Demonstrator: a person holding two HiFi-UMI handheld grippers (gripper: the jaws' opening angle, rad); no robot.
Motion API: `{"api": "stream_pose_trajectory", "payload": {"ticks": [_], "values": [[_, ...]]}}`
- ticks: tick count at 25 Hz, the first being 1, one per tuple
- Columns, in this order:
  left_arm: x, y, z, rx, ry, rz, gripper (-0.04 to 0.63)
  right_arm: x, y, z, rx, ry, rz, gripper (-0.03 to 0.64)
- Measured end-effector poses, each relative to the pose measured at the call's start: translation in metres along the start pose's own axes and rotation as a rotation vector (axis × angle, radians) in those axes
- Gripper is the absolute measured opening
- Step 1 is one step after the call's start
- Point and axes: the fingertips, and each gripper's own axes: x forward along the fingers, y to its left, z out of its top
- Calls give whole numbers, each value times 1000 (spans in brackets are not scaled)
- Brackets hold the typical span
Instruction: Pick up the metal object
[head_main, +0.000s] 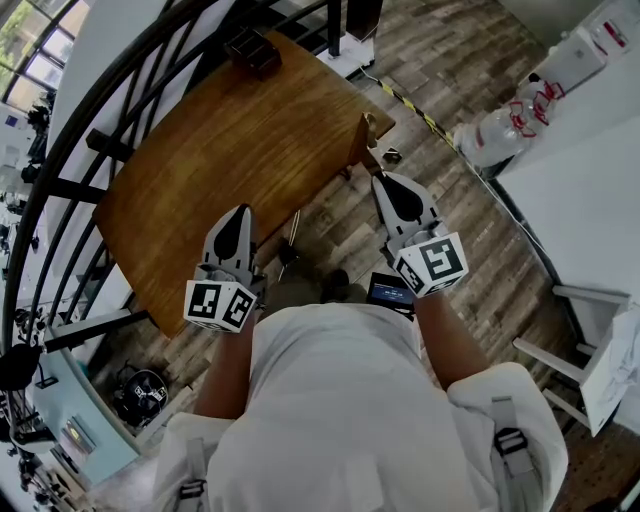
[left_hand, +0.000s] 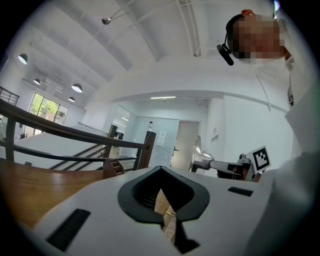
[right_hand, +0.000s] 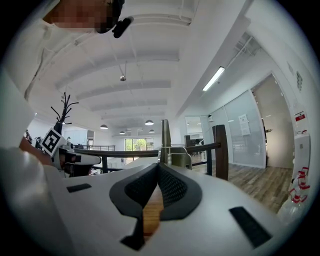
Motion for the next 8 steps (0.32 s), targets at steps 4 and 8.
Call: {"api": "stream_pose_trajectory", "payload": {"ticks": [4, 8], "values": [[-1, 5, -4, -30, 19, 19, 8, 1, 2, -3, 1, 3, 6, 25], [-1, 10, -7, -46, 25, 27, 8, 5, 2, -6, 8, -1, 12, 25]]}}
